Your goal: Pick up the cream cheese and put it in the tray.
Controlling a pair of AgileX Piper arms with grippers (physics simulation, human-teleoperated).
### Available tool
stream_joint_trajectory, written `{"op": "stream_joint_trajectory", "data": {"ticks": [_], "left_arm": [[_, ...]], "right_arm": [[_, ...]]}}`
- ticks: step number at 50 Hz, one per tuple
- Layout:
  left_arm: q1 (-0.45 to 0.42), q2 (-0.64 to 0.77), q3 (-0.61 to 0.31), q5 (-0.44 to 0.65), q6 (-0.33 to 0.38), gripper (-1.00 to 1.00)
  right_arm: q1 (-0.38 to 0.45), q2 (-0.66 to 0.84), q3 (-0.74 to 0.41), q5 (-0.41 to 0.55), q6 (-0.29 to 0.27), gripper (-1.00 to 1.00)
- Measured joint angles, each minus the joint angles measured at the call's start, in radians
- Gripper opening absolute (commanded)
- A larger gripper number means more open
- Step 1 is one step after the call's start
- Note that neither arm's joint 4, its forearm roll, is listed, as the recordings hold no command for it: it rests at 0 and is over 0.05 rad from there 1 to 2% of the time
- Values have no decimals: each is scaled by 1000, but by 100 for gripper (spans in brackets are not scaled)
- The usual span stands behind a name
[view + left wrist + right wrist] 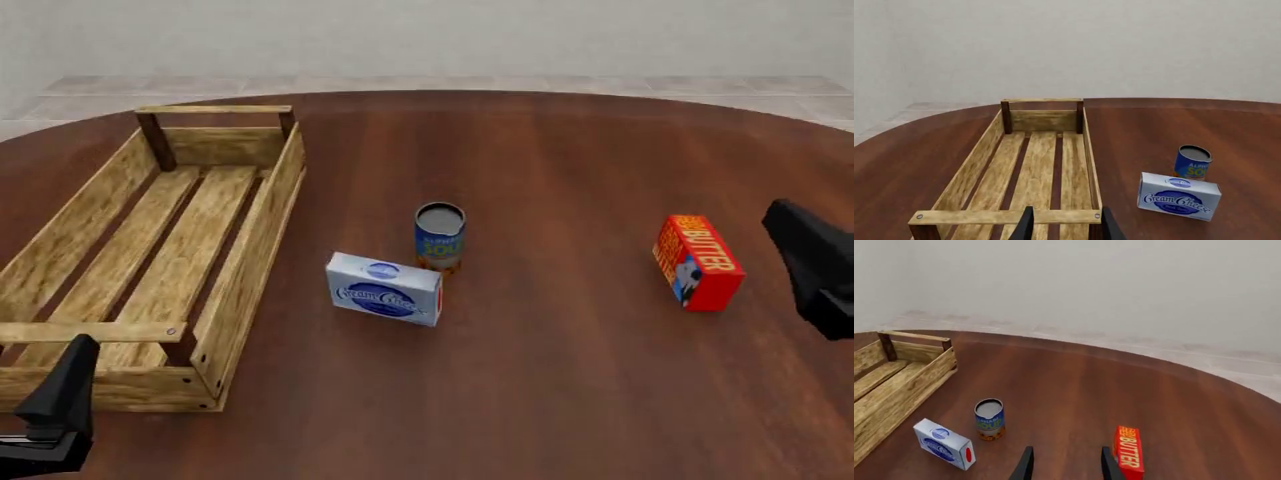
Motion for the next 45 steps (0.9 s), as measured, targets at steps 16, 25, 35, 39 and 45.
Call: {"op": "stream_joint_trajectory", "data": {"ticks": [16,25,35,39,45], "left_arm": [[0,0,0,0,0,100],[0,0,0,0,0,100],[0,0,0,0,0,100],[0,0,0,0,0,100],[0,0,0,0,0,100]], "right_arm": [[135,184,-182,111,-64,100],[173,259,-261,163,-99,100],[230,357,-357,233,-149,100],[252,401,-402,270,-173,100],[286,462,-461,327,-199,100]]}}
